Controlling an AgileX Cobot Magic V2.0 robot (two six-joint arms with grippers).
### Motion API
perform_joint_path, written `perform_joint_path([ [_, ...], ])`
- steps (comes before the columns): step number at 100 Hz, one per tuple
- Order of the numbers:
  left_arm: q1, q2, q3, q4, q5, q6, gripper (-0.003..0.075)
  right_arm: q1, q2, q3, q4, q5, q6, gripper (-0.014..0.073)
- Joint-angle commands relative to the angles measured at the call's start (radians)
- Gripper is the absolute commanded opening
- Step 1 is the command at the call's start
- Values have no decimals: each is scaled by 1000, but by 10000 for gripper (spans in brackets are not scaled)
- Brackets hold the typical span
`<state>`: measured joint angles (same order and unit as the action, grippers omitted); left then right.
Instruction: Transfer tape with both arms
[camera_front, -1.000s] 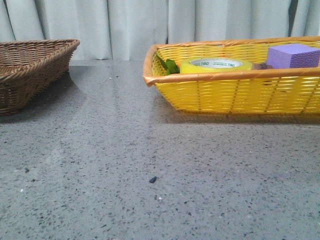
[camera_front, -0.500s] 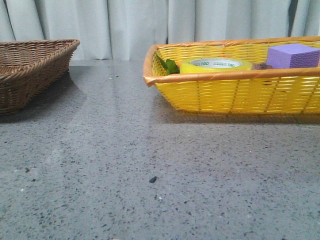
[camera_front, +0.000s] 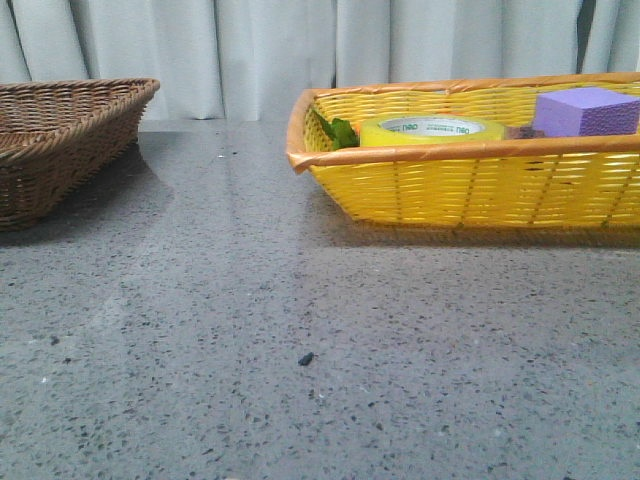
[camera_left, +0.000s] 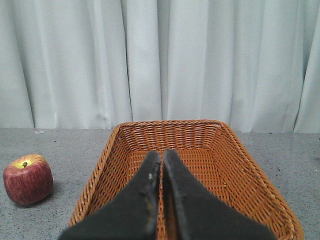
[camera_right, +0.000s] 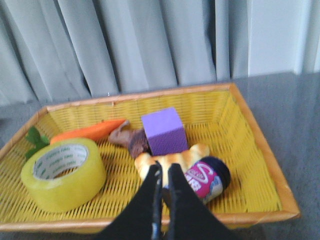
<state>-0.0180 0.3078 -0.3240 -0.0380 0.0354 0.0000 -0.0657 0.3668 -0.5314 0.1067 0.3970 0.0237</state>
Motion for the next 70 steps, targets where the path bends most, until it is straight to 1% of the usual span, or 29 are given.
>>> perform_joint_path([
  [1, 0, 15, -40, -2, -88, -9, -21, -2, 75, -98, 9, 35, -17, -56],
  [17, 0, 16, -40, -2, -92, -9, -20, 38, 210, -226, 9, 141, -59, -54],
  [24, 0, 16, -40, -2, -92, -9, -20, 66, 274, -282, 9, 187, -71, -27],
  [29, 0, 16, -40, -2, -92, -9, -21, 89, 320, -321, 9, 213, -76, 10],
  [36, 0, 16, -40, -2, -92, -9, -21, 126, 385, -373, 9, 242, -76, 94],
  [48, 0, 17, -40, -2, -92, -9, -21, 195, 493, -457, 9, 290, -76, 285],
  [55, 0, 17, -40, -2, -92, -9, -21, 236, 563, -509, 9, 329, -76, 365],
  [62, 0, 17, -40, -2, -92, -9, -21, 274, 636, -566, 9, 373, -76, 395],
  [70, 0, 17, -40, -2, -92, -9, -21, 318, 727, -642, 7, 415, -78, 395],
])
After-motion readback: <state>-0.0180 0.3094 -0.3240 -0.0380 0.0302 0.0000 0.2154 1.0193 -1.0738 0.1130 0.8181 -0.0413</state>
